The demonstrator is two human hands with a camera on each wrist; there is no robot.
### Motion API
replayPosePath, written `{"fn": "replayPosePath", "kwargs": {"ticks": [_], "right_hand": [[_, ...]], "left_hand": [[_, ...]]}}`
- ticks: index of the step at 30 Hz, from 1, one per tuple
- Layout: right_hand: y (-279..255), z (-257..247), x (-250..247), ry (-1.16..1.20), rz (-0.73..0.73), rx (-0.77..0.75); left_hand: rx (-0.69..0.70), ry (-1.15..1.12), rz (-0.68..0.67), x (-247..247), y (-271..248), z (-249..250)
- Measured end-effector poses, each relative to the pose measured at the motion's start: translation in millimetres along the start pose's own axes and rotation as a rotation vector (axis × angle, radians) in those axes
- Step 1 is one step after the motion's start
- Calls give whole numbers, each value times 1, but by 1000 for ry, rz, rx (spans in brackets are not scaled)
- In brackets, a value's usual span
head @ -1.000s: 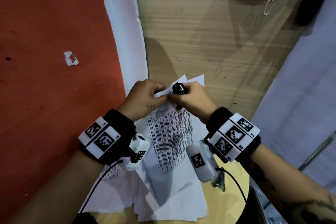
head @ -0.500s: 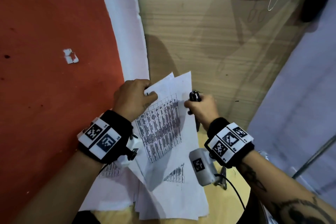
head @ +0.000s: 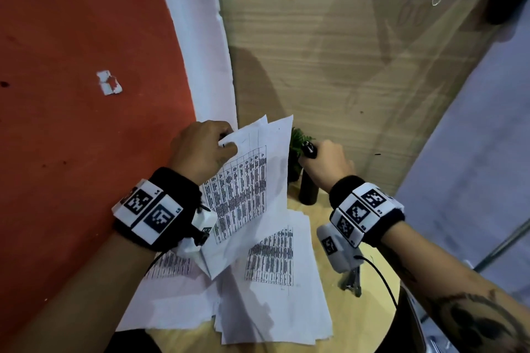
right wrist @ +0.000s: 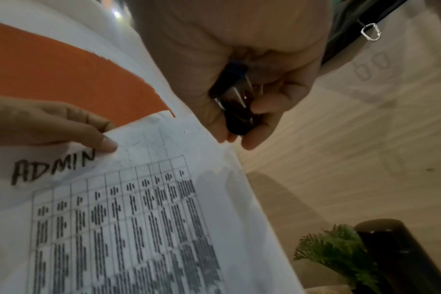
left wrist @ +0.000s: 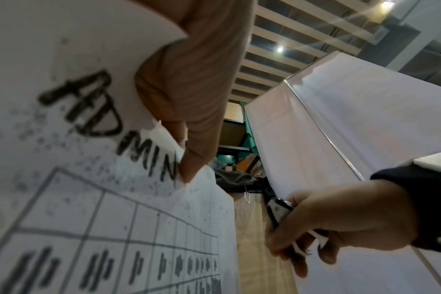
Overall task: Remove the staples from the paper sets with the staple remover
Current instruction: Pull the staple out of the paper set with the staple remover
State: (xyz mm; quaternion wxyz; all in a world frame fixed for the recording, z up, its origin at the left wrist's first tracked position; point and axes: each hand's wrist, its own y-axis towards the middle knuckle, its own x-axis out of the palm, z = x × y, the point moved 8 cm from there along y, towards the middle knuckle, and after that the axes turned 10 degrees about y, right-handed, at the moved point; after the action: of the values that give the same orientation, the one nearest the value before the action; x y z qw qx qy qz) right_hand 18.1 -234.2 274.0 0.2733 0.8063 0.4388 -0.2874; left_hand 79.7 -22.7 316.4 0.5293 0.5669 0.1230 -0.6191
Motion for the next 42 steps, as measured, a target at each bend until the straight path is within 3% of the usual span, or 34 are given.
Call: {"fn": "replayPosePath", "kwargs": {"ticks": [4,8,15,18,20,23,24,26,30,32,37,42], "right_hand": [[10,-18,19,394,-117,-83],[5,-22,39,791,-318,32],[4,-21,41,960,-286,82],[1,-21,40,1014,-275,84],[4,-16,27,1004,-116,41],[0,-13,-15,853,329,-130],[-5,-20,-25,788,391,-193],[-18,-41,-31,733,304,-321],[-40,-77,-12,608,-82,-502],[-46,-86,-8,517,-157,-569],[-66,-110,-26,413,-46,-893],[-78,-114,-38,341,69,-1032]], "left_hand": [[15,-135,-63,4,2,-6],[22,-273,-115,-1,0,-7],[8,-278,-124,2,-1,-10],[5,-193,-60,2,-1,-10],[-10,-206,-30,-1,0,-10],[-11,-236,-26,-3,0,-9],[-8,-261,-38,-2,1,-9],[-14,-301,-53,-3,1,-8],[12,-280,-30,-13,2,-1],[22,-275,-14,-19,1,4],[54,-314,-44,-32,-6,18],[97,-390,-75,-43,-13,34]]}}
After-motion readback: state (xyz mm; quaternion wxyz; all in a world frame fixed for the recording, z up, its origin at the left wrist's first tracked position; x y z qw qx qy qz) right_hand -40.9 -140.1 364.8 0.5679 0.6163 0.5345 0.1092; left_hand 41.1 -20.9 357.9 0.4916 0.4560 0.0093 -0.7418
